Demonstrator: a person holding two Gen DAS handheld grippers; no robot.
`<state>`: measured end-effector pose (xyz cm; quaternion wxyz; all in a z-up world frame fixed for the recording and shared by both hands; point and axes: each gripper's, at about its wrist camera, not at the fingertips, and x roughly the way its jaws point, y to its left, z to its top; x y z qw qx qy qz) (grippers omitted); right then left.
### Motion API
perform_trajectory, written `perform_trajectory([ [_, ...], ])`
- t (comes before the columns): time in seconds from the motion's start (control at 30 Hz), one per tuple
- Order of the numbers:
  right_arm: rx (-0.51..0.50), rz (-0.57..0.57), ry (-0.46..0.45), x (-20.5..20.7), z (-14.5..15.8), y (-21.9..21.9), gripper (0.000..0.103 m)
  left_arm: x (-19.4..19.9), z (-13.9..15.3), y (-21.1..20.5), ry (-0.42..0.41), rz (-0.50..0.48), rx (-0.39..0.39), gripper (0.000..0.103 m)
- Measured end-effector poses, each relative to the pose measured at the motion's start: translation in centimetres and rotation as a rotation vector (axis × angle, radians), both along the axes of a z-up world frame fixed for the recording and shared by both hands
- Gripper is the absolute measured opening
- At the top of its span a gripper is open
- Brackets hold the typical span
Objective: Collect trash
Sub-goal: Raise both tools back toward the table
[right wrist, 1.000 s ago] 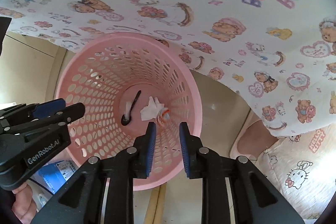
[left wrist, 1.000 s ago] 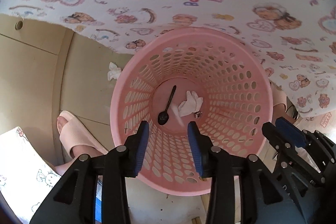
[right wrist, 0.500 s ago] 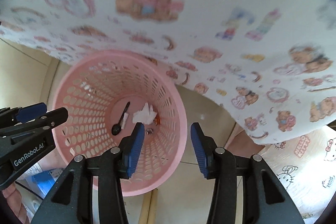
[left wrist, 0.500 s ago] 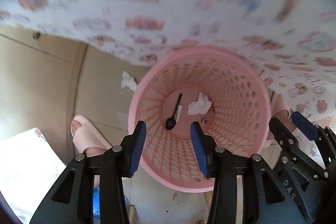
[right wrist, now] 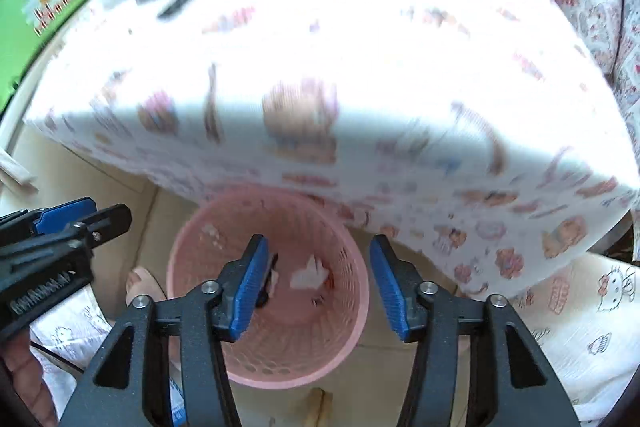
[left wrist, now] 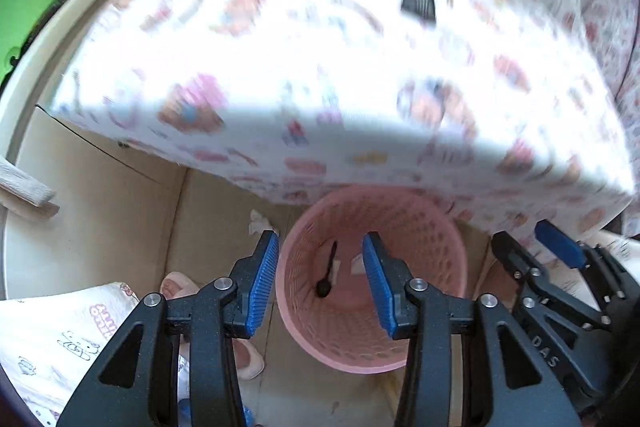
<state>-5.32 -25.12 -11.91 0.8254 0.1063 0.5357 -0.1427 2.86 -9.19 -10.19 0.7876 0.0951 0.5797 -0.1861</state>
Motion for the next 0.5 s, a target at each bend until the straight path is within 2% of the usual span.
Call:
perform_trajectory([
  [0.1, -0.034, 0.012, -0.036, 0.0, 1.3, 0.2, 0.057, 0.2, 1.4, 0.8, 0.01, 0.01, -0.061, 0.043],
  [0.27, -0.052, 0.026, -0.106, -0.5, 3.5, 0.2, 0.057, 0.2, 3.1, 1.3, -0.061, 0.036, -0.058, 0.043],
  [0.4, -0.11, 0.033, -0.177, -0.9, 5.4, 0.7, 0.058, 0.3, 4.7, 1.7, -0.128, 0.058, -0.069, 0.043],
  [0.5, -0.153, 0.032, -0.201, -0.9, 5.8, 1.6, 0.058, 0.3, 6.1, 1.9, -0.184, 0.06, -0.095, 0.042],
])
